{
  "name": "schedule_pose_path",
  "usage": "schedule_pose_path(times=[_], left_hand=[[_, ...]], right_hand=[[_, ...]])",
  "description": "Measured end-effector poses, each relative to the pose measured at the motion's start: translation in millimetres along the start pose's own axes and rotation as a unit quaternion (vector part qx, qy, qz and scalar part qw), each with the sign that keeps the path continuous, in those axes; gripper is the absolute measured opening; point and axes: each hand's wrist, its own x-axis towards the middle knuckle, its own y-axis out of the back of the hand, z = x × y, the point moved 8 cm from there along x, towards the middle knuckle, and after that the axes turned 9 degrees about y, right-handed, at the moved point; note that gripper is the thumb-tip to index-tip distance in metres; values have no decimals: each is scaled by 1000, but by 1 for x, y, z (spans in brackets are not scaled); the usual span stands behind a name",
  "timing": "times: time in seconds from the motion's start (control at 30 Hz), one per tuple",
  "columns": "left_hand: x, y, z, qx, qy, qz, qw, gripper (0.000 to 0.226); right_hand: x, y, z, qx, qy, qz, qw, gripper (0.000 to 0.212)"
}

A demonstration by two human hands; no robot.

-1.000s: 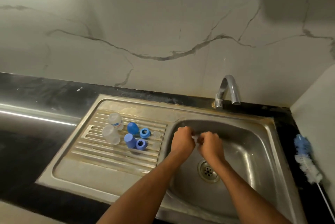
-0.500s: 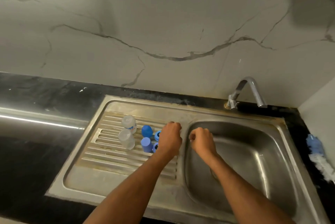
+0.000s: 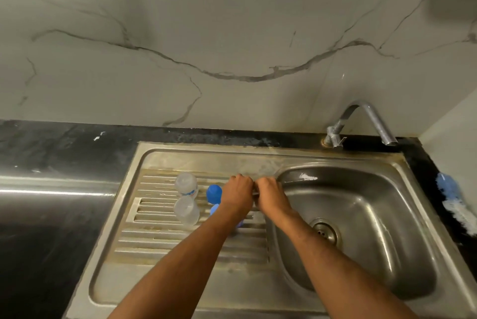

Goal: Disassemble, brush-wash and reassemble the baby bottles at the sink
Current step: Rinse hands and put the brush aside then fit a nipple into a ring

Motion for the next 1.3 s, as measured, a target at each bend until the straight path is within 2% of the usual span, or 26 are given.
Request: schedule_pose_path(times=[0.17, 0.3, 0.43, 0.53, 0.63, 0.7, 0.83, 1.0, 1.03, 1.07, 1.1, 1.13, 1.17, 1.2, 1.23, 1.27, 1.3], left_hand=[[2, -7, 2, -2, -12, -14, 1000, 18], [5, -11, 0, 7, -9, -18, 1000, 15], [8, -5, 0, 4, -14, -14, 1000, 15], [13, 16, 0, -58, -4, -3, 998, 1], [19, 39, -2, -186, 28, 11, 982, 24], [21, 56, 10, -262, 21, -1, 965, 31], [18, 84, 56, -360, -12, -35, 932, 24], [1, 107, 117, -449, -32, -41, 892, 28], [-2, 104, 126, -471, -24, -59, 880, 31], [-4, 100, 133, -492, -14, -78, 867, 33], [-6, 96, 140, -501, -10, -87, 861, 33], [-9, 92, 145, -501, -14, -89, 861, 32], [-13, 88, 148, -493, -19, -84, 866, 30], [-16, 83, 150, -482, -19, -76, 872, 27], [-19, 77, 151, -466, -18, -71, 882, 24], [-22, 70, 153, -447, -20, -68, 892, 21], [-24, 67, 154, -425, -22, -56, 903, 19]], right_hand=[[2, -1, 5, -13, -16, -13, 1000, 21], [2, -3, 5, -6, -16, -19, 1000, 14], [-2, 4, 20, 30, -44, 12, 999, 23], [-8, 30, 38, 50, -60, 62, 995, 22], [-20, 77, 59, 66, -77, 81, 992, 12], [-33, 124, 68, 109, -88, 107, 984, 10], [-70, 230, 65, 259, -76, 202, 941, 26], [-121, 307, 65, 368, -15, 230, 901, 21], [-129, 309, 72, 411, -12, 235, 881, 21], [-132, 301, 86, 479, -24, 236, 845, 21], [-133, 281, 108, 517, -62, 234, 821, 20], [-134, 254, 131, 482, -115, 221, 840, 19], [-136, 221, 154, 352, -178, 173, 902, 18], [-142, 184, 178, 182, -226, 113, 950, 18], [-152, 156, 194, 28, -234, 79, 969, 22], [-161, 141, 199, -84, -222, 74, 969, 25], [-164, 136, 204, -124, -209, 80, 967, 26]])
